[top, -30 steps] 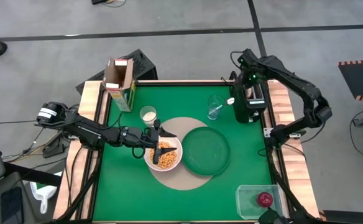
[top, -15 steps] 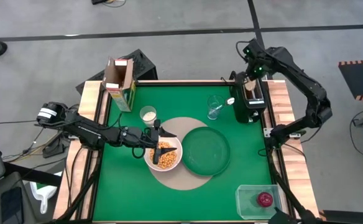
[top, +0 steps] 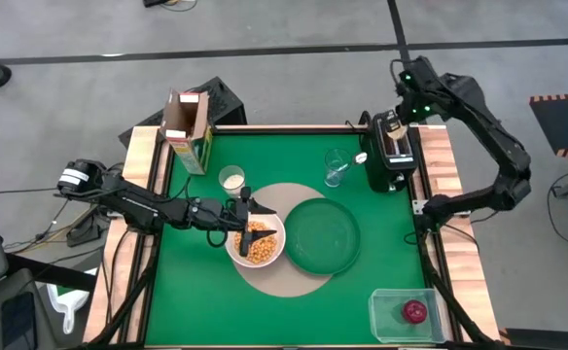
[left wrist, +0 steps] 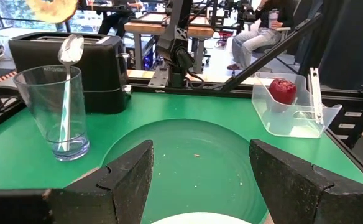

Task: Arrange a breakfast setting
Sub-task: Put the toasted bread on the green plate

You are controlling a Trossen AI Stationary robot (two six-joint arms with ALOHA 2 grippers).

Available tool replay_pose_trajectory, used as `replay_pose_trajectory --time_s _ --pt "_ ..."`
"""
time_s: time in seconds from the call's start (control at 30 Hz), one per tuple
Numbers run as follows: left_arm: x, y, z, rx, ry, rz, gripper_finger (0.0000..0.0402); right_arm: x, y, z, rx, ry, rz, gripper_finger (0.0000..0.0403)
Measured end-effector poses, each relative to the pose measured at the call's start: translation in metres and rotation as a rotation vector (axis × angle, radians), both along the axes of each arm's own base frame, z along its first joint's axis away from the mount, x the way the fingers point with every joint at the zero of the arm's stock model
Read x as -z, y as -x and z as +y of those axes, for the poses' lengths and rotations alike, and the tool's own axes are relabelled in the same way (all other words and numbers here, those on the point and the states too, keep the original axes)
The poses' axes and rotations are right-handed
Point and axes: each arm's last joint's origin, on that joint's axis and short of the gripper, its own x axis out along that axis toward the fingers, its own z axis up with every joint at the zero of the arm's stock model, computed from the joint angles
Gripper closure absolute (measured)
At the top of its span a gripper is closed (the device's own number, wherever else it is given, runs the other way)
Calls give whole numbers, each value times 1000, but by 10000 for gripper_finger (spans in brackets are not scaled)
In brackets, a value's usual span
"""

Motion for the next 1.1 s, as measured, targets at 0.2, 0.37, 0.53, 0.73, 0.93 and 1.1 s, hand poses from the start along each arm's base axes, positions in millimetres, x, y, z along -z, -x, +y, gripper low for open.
replay_pose_trajectory --time_s 0.2,0.37,0.53,0.73,0.93,1.1 --pt "0 0 0 -3 1 0 150 -16 7 31 -110 19 -128 327" --pt "0 0 0 -5 0 -1 150 -26 6 56 -206 29 -219 327" --pt "0 0 0 -5 -2 0 150 -32 -2 76 -310 39 -287 327" --pt "0 0 0 -5 -2 -1 150 -34 -21 96 -442 18 -355 327" --pt "0 0 0 -5 -3 0 150 -32 -49 116 -597 -4 -386 327" --pt "0 0 0 -5 -3 1 150 -28 -76 133 -717 -22 -400 327"
